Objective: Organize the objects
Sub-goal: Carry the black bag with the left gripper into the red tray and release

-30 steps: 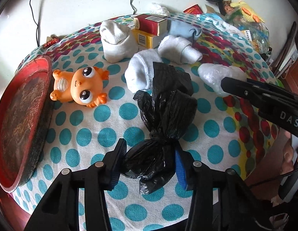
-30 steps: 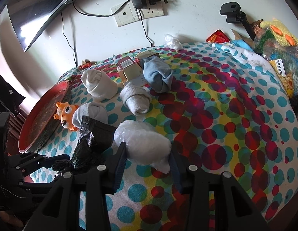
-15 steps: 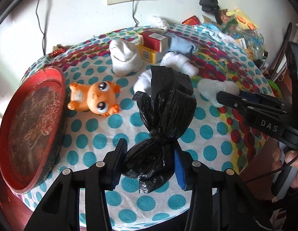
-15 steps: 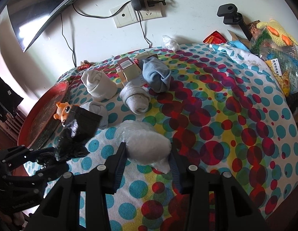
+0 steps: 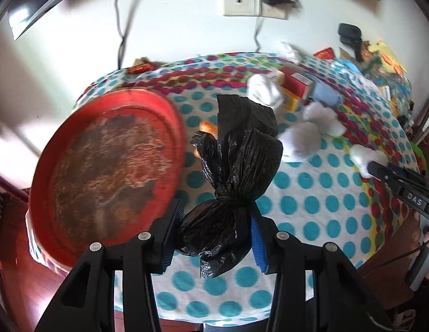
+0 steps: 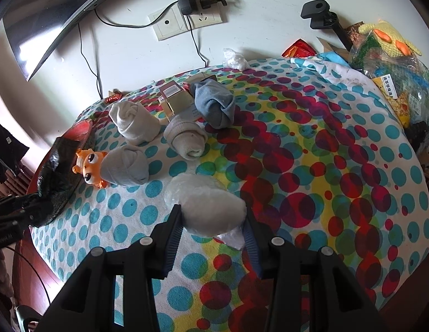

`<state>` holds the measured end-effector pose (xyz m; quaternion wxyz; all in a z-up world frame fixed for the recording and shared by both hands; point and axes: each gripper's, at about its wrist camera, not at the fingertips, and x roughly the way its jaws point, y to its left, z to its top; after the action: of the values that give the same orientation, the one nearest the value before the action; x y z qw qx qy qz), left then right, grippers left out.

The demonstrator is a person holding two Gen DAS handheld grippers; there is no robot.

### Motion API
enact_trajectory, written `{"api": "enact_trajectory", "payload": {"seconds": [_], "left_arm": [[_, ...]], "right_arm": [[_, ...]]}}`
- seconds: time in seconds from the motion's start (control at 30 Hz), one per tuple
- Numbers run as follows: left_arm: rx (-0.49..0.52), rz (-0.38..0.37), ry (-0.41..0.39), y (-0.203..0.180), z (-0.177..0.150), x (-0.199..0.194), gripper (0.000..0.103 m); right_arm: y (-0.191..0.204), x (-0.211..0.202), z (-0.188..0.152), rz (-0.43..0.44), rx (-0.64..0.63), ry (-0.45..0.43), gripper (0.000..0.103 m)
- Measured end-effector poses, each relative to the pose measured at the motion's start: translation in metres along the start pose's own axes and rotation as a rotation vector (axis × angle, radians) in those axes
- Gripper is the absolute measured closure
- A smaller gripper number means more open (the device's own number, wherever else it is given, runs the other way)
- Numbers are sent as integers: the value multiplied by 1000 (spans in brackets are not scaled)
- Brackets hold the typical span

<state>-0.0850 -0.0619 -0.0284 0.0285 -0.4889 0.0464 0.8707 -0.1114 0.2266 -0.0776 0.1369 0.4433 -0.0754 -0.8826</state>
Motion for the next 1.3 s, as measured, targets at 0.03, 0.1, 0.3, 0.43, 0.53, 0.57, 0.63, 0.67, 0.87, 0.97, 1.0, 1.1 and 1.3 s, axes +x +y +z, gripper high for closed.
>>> {"api": "enact_trajectory", "payload": {"seconds": [0.03,0.1,0.3,0.43,0.53,0.57,0.63,0.67,0.87,0.97,1.0,1.1,1.3], "left_arm": [[-16,11,-2,8,1,-1,60],[-45,38,-8,28,3,-4,60],[-171,84,-8,93,4,-8,60],[-240,148,-6,135,1,-7,60],[-274,173,10,161,-4,-1,60],[-286,187,14,169,-6,1,60],[-305,201,30,186,-10,7,60],[-316,210,35,193,-12,10,60],[-365,240,74,225,-23,30,60],[-374,242,81,235,-26,35,60],[-375,249,80,238,-26,36,60],[-365,268,85,244,-24,42,60],[-383,266,94,258,-21,51,60]], "right_arm": [[0,0,-1,-2,3,0,60],[-1,-1,-1,-8,12,-2,60],[-2,-2,-1,-22,18,-4,60],[-1,-2,0,-31,21,-8,60],[-1,-2,-1,-37,29,-4,60],[-2,-1,-2,-39,34,-2,60],[-2,-1,-2,-43,42,-1,60],[-3,-1,-3,-44,45,1,60],[-2,0,-4,-75,54,6,60],[-1,1,-4,-90,52,12,60],[-1,1,-4,-93,50,13,60],[1,1,-4,-107,48,16,60],[9,0,-1,-124,30,15,60]]}}
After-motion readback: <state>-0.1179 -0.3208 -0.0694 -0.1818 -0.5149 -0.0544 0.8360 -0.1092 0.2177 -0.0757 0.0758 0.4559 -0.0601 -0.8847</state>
